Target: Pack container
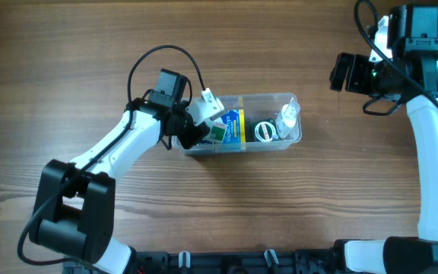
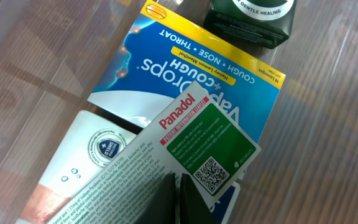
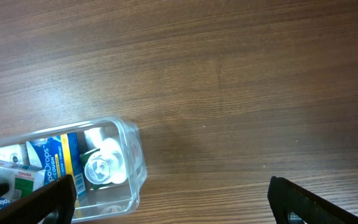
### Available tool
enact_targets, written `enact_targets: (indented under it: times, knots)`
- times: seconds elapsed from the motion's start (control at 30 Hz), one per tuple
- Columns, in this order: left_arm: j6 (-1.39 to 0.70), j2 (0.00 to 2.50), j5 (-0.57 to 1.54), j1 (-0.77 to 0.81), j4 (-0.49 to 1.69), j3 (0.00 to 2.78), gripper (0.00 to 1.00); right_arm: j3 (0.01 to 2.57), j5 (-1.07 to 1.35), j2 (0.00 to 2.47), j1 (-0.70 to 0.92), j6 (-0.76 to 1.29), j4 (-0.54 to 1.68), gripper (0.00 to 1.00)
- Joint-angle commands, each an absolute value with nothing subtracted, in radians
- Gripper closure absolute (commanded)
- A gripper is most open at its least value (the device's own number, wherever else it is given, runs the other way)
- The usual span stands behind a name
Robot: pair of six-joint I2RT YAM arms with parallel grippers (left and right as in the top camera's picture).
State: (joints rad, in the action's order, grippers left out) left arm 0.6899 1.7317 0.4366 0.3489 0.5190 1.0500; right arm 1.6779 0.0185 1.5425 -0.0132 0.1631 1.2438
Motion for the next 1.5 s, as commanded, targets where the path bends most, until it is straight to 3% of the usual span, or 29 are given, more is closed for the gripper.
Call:
enact_targets:
  times: [0.0, 0.43, 0.53, 0.6, 0.63, 0.67, 0.7, 0.83, 0.93, 1.13, 1.47]
  knots:
    - [0.672, 1.781, 0.395, 0.351, 0.521, 1.044, 0.94, 1.694, 0.017, 1.535, -0.013, 0.167, 1.242, 0.00]
    - [0.536, 1.634, 0.386, 0.350, 0.482, 1.107, 0.87, 1.694, 0.017, 1.535, -0.013, 0.167, 1.242, 0.00]
    - [0.411, 1.555, 0.314, 0.344, 0.442, 1.124, 0.58, 1.694, 0.017, 1.535, -0.013, 0.166, 1.242, 0.00]
    - [0.330, 1.509, 0.251, 0.335, 0.410, 1.124, 0.58, 1.694, 0.017, 1.535, -0.013, 0.166, 1.242, 0.00]
    - [0.287, 1.482, 0.214, 0.327, 0.395, 1.124, 0.49, 1.694, 0.017, 1.535, -0.013, 0.166, 1.242, 0.00]
    - [0.223, 1.451, 0.158, 0.315, 0.378, 1.124, 0.21, 1.694, 0.017, 1.535, -0.013, 0.166, 1.242, 0.00]
    - [0.175, 1.431, 0.119, 0.305, 0.370, 1.124, 0.01, 1.694, 0.017, 1.535, -0.013, 0.167, 1.242, 0.00]
    - [-0.038, 1.346, -0.044, 0.218, 0.366, 1.124, 0.00, 1.694, 0.017, 1.535, -0.013, 0.167, 1.242, 0.00]
    - [-0.091, 1.315, -0.054, 0.138, 0.378, 1.124, 0.00, 1.694, 0.017, 1.535, -0.013, 0.166, 1.242, 0.00]
    - [-0.091, 1.312, -0.054, 0.036, 0.470, 1.124, 0.00, 1.694, 0.017, 1.535, -0.013, 0.166, 1.242, 0.00]
    - [-0.091, 1.312, -0.054, 0.019, 0.518, 1.124, 0.00, 1.694, 0.017, 1.535, -0.013, 0.166, 1.242, 0.00]
